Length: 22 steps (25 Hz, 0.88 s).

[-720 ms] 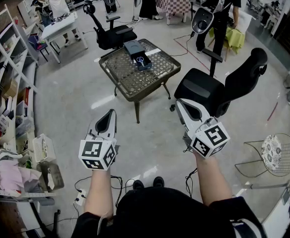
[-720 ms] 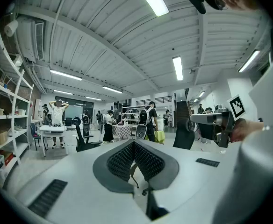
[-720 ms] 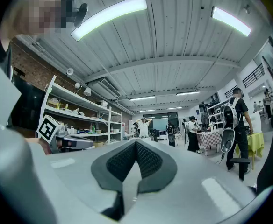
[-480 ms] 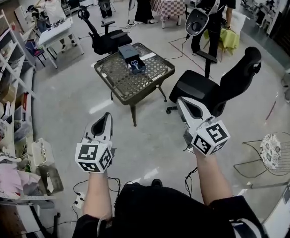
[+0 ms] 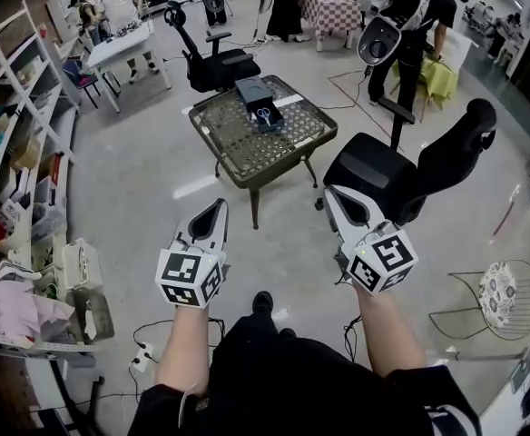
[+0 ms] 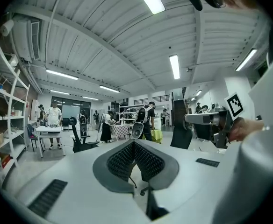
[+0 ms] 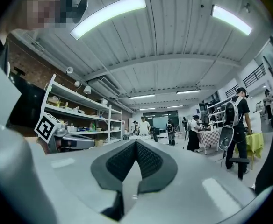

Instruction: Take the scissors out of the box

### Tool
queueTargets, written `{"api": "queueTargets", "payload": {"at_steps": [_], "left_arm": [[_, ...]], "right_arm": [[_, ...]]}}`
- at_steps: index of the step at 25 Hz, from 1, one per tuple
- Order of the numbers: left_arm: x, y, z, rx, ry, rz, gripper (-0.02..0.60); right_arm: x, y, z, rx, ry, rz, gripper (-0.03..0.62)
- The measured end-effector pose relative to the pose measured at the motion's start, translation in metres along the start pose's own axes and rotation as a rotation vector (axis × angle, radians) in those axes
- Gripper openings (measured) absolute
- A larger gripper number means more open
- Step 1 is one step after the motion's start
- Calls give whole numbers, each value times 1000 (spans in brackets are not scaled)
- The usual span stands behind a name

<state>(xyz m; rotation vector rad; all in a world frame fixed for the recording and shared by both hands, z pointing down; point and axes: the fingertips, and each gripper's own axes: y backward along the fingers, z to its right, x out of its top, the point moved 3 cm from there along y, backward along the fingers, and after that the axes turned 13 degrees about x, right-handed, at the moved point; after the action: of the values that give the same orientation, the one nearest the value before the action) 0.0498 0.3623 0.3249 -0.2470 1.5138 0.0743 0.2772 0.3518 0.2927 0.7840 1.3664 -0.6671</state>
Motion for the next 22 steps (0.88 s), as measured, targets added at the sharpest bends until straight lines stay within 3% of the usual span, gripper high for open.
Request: {"api": "queueTargets", "payload": {"at_steps": [8, 22], "left_arm": [[-20, -66, -40, -1, 46, -8, 0], [-18, -250, -166, -19, 73, -36, 0]], "right_arm": [[-25, -59, 43, 1, -28, -50, 11], [-44, -247, 154, -41, -51, -124, 12]]}}
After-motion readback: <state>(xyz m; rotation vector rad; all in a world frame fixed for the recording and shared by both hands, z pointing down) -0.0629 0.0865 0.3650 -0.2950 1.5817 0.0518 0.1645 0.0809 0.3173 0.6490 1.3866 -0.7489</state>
